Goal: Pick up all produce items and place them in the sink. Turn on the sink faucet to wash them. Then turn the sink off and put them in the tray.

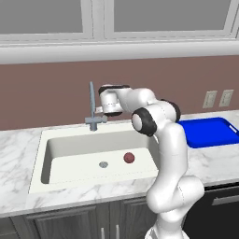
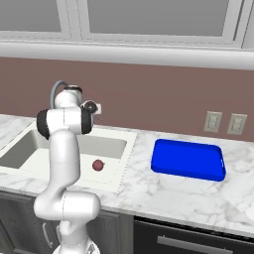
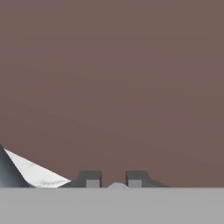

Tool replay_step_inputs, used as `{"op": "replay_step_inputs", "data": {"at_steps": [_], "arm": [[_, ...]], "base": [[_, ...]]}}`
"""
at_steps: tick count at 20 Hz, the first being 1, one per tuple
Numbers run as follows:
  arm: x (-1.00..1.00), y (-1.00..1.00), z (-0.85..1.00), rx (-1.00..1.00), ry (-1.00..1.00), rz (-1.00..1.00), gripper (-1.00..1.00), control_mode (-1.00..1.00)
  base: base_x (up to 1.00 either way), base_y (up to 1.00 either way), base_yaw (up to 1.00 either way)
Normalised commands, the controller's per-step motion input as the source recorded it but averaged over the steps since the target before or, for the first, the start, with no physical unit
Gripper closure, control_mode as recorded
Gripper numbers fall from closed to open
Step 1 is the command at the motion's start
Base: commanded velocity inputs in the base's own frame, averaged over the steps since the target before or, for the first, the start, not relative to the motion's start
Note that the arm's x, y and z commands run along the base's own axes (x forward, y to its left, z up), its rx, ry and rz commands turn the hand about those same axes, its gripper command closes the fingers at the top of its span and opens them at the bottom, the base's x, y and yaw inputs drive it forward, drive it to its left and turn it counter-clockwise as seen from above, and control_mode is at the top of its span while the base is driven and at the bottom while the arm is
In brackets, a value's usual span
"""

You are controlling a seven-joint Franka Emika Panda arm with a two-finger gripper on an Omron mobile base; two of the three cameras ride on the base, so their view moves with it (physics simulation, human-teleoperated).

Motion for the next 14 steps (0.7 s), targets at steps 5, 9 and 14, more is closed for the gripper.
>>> {"op": "replay_step_inputs", "data": {"at_steps": [5, 9, 14], "arm": [[0.00, 0.00, 0.03, 0.00, -0.06, 0.00, -1.00, -1.00], [0.00, 0.00, 0.16, -0.01, -0.01, 0.00, -1.00, -1.00], [0.00, 0.00, 0.20, -0.02, -0.02, 0.00, -1.00, -1.00]], "base": [[0.00, 0.00, 0.00], [0.00, 0.00, 0.00], [0.00, 0.00, 0.00]]}}
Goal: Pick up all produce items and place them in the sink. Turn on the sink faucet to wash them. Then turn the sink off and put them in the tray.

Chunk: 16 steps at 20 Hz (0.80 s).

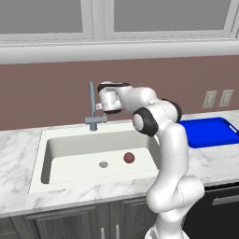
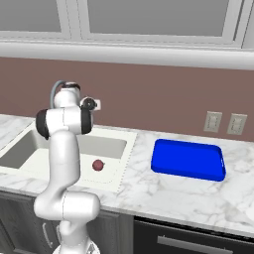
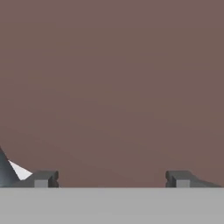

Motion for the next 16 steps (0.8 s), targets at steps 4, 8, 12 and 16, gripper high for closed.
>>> {"op": "replay_step_inputs", "data": {"at_steps": [4, 8, 12, 16], "arm": [[-0.03, -0.09, 0.20, -0.02, -0.02, 0.00, -1.00, -1.00], [-0.29, -0.31, 0.15, 0.00, -0.03, 0.00, -1.00, -1.00], [-0.44, -0.39, 0.22, 0.00, -0.05, -0.03, -1.00, -1.00], [-0.62, -0.37, 0.14, 0.00, -0.07, -0.04, -1.00, -1.00]], "base": [[0.00, 0.00, 0.00], [0.00, 0.00, 0.00], [0.00, 0.00, 0.00], [0.00, 0.00, 0.00]]}}
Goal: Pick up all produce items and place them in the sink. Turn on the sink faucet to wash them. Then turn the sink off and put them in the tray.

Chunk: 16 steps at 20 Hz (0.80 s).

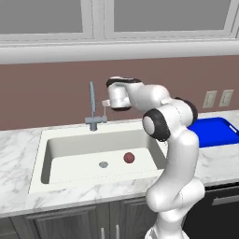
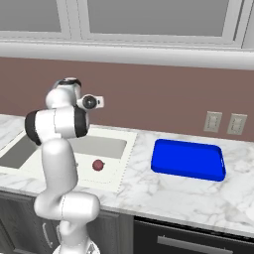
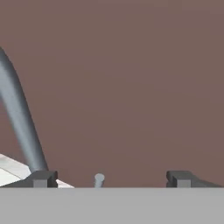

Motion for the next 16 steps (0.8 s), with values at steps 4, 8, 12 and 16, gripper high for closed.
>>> {"op": "replay_step_inputs", "data": {"at_steps": [4, 8, 12, 16], "arm": [[-0.87, -0.33, 0.07, 0.00, -0.05, -0.10, -1.00, -1.00], [-0.87, -0.26, 0.09, 0.00, -0.03, -0.11, -1.00, -1.00], [-0.79, -0.26, 0.30, -0.01, -0.01, -0.12, -1.00, -1.00], [-0.69, -0.26, 0.47, -0.02, 0.00, -0.12, -1.00, -1.00]], "base": [[0.00, 0.00, 0.00], [0.00, 0.00, 0.00], [0.00, 0.00, 0.00], [0.00, 0.00, 0.00]]}}
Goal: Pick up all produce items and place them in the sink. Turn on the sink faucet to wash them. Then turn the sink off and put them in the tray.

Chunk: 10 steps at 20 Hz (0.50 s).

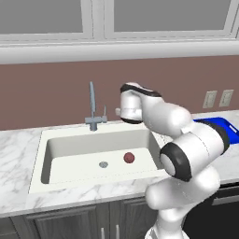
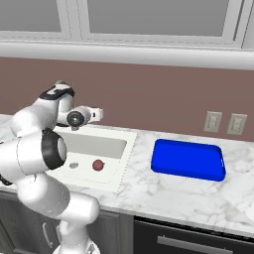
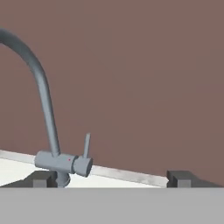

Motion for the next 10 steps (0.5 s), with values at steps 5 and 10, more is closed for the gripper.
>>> {"op": "replay_step_inputs", "data": {"at_steps": [5, 10], "arm": [[-0.66, -0.27, 0.46, 0.00, 0.01, -0.12, -1.00, -1.00], [-0.52, -0.33, 0.55, 0.00, 0.21, -0.15, -1.00, -1.00]], "base": [[0.00, 0.00, 0.00], [0.00, 0.00, 0.00]]}}
